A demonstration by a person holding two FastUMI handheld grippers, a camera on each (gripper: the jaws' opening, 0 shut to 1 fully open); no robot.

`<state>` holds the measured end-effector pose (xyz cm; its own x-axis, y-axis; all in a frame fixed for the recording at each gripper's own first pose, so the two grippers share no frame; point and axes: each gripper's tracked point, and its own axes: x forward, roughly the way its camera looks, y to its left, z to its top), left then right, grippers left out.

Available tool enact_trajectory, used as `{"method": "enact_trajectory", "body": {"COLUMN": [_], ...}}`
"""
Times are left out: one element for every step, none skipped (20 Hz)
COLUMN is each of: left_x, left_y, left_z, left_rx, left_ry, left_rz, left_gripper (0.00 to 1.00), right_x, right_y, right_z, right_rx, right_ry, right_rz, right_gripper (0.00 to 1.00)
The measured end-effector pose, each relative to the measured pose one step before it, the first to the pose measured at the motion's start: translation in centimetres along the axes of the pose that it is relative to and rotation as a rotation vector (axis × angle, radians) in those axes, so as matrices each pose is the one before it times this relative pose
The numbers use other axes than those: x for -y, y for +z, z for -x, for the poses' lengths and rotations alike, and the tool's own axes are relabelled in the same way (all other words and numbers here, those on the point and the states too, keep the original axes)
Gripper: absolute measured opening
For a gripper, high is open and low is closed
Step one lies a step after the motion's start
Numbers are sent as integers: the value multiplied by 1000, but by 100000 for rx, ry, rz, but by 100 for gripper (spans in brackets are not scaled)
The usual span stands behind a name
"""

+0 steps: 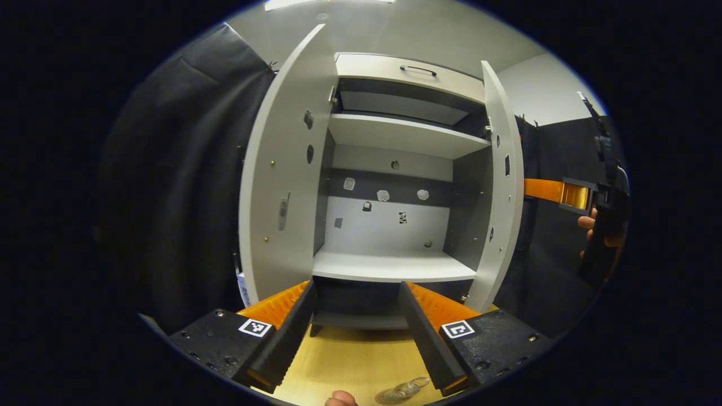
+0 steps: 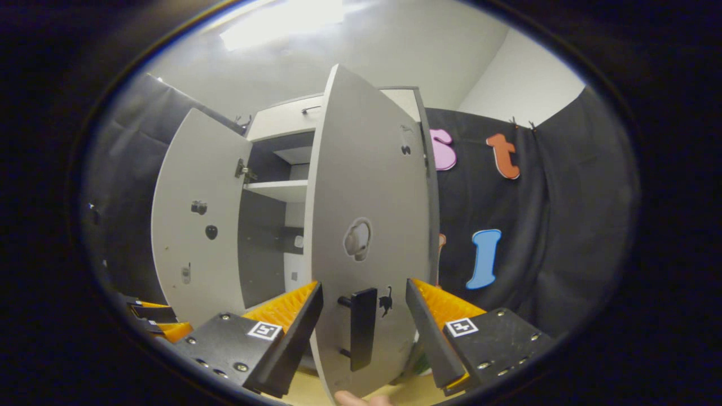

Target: Grasp the bottle in the cabinet with the left hand and place it on the coaster, then close the right door with the right hand and the left door with the left hand.

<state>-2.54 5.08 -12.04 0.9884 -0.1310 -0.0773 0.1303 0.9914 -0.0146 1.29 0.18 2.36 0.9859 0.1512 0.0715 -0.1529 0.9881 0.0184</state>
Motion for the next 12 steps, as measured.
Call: {"method": "enact_trajectory", "body": {"left_x": [-812, -723, -776, -724, -829, -786, -736, -703, -630, -699, -596, -595], "left_y": [170, 97, 106, 103, 68, 61, 122, 47, 115, -5, 65, 44], "left_z": [521, 384, 490, 482, 453, 383, 358, 262, 309, 240, 235, 150], "left_rx": [488, 334, 321, 239, 102, 252, 196, 109, 188, 101, -61, 187], "left_ry": [2313, 2321, 2134, 2323, 2266, 2233, 2225, 1963, 1769, 1772, 1673, 1564], "left_rz": [-155, -159, -113, -249, -228, -108, -15, 181, 436, 500, 448, 397], "left_gripper": [94, 93, 94, 94, 94, 94, 94, 94, 94, 94, 94, 94], "right_x": [-1128, -807, -790, -798, -770, -757, -599, -731, -563, -595, -549, -429], "right_y": [-48, 87, 172, 75, 17, -123, -75, -163, -60, -233, -210, -277], "right_z": [-418, -302, -170, -147, -145, -186, -189, -137, -174, -123, -136, -159], "right_rx": [93, 421, 526, 357, 94, -22, -107, -117, -342, -361, -484, -449], "right_ry": [2608, 1798, 1558, 1820, 1861, 1607, 1309, 1289, 1353, 1292, 1189, 944], "right_rz": [-1161, -372, -157, -388, -650, -537, -112, 79, -50, -287, -275, -199], "right_gripper": [90, 90, 90, 90, 90, 90, 90, 90, 90, 90, 87, 90]}}
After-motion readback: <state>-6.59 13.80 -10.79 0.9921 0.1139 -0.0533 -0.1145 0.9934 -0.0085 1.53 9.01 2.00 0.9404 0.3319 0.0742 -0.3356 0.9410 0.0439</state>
